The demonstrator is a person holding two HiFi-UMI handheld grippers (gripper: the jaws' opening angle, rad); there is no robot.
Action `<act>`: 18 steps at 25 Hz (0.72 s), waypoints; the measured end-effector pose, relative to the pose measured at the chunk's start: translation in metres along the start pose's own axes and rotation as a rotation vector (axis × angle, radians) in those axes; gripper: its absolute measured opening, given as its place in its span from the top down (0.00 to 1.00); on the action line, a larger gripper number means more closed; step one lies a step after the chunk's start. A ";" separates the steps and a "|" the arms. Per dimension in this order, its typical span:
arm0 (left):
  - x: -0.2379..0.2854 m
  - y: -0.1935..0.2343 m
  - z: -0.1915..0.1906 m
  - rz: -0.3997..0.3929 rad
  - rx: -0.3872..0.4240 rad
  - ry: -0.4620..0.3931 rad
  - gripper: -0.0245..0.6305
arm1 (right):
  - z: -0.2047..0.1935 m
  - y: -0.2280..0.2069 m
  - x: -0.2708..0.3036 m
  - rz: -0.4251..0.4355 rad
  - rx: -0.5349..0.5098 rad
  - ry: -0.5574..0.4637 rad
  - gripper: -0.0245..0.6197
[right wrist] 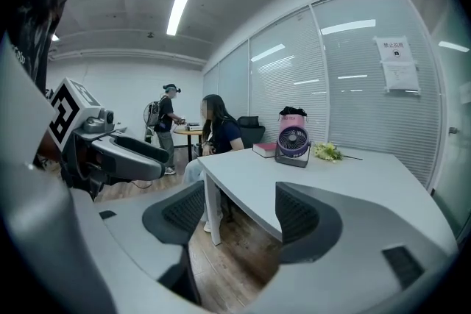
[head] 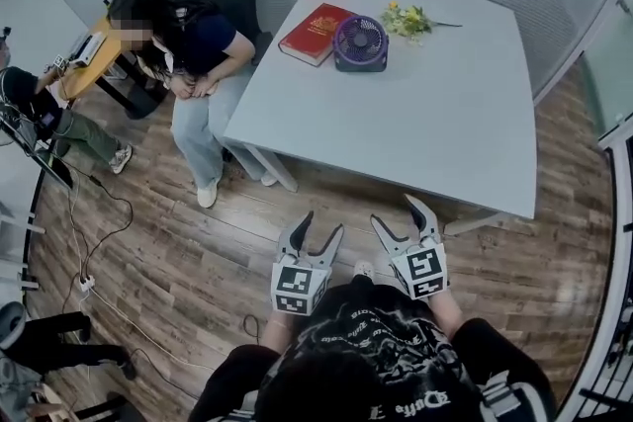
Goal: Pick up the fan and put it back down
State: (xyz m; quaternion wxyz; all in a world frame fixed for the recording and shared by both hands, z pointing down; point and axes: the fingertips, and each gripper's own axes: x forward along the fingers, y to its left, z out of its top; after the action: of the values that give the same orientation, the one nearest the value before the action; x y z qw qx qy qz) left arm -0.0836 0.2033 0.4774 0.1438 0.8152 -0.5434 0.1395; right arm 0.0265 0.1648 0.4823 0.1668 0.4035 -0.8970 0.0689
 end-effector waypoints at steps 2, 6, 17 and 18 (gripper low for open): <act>0.008 -0.002 0.002 0.005 -0.005 0.002 0.54 | 0.001 -0.007 0.003 0.008 -0.006 0.005 0.49; 0.024 -0.007 0.004 0.006 -0.011 0.001 0.54 | -0.002 -0.020 0.007 0.014 -0.013 0.012 0.50; 0.046 -0.004 0.009 0.007 -0.036 0.011 0.54 | 0.001 -0.033 0.019 0.031 -0.020 0.024 0.50; 0.048 -0.003 0.009 0.005 -0.038 0.013 0.54 | 0.001 -0.034 0.020 0.031 -0.019 0.024 0.50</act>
State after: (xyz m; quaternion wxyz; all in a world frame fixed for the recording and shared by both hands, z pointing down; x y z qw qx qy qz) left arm -0.0628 0.1605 0.4870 0.1624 0.8102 -0.5470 0.1346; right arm 0.0388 0.1277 0.4880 0.1802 0.3872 -0.9016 0.0679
